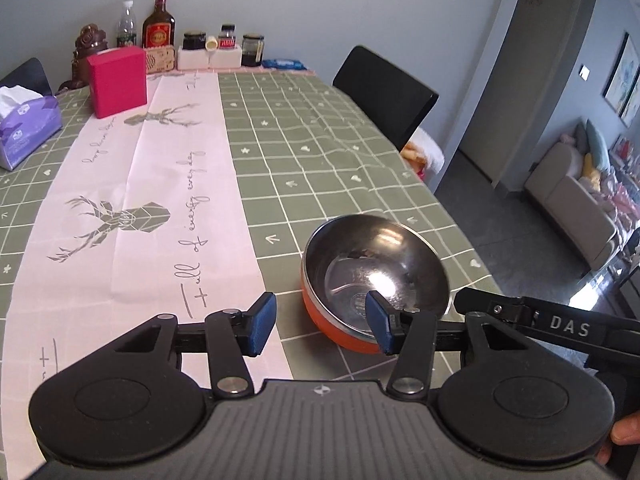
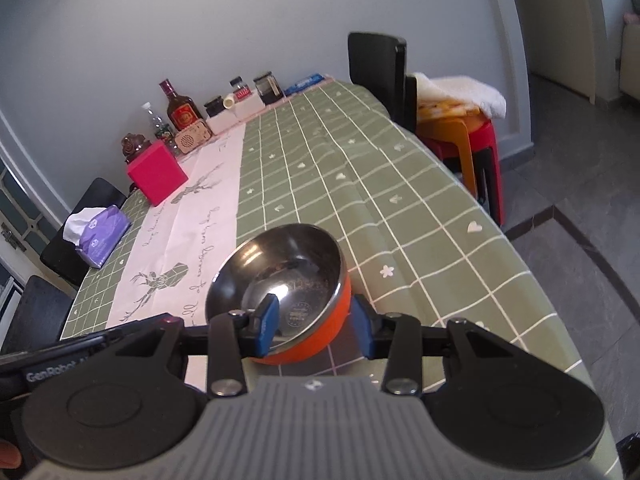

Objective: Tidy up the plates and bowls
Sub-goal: 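Close the right tool on the orange bowl rim and lift it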

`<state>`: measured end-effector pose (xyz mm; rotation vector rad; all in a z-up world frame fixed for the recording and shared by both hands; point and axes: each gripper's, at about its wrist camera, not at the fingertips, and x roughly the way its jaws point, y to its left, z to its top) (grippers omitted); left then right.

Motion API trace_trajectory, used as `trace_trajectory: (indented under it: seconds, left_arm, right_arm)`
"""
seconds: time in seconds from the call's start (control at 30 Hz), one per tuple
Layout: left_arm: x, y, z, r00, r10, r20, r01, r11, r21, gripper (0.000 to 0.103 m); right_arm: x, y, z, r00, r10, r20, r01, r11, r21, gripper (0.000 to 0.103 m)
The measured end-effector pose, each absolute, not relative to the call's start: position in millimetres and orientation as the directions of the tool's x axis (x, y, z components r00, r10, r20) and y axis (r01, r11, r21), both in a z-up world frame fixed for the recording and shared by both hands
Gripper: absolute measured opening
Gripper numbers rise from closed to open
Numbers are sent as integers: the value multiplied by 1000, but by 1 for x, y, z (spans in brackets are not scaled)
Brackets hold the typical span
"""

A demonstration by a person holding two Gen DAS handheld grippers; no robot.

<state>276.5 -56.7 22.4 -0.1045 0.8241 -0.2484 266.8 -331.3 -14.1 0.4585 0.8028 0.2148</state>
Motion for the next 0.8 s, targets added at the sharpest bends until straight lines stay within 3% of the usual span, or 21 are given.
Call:
trace_trajectory:
  seconds: [0.17,0.37,0.57,0.7,0.8]
  left_arm:
    - [299,-61,11,622,-234,-747,157,972,-174,59]
    - [318,-62,-4,590,-219,-777,120,976,-184,51]
    - [323,-64,-12,572,-222,-789,125,975,-183,37]
    - [323,-68,-11,565,-249,-787,152,969,-197,18]
    - [321,-72,-9,566,-232,-791,155,972,-174,18]
  right_arm:
    - [286,-337,-31,635,375,-675,34,860,510,40]
    - [297,-335,-47,581,436,-687,67,816,575,39]
    - [297,-334,-49,577,466,-671,58,796,603,27]
    - [297,-333,-49,584,469,-663,50,794,606,23]
    - [296,-332,-48,588,460,-665,50,801,597,22]
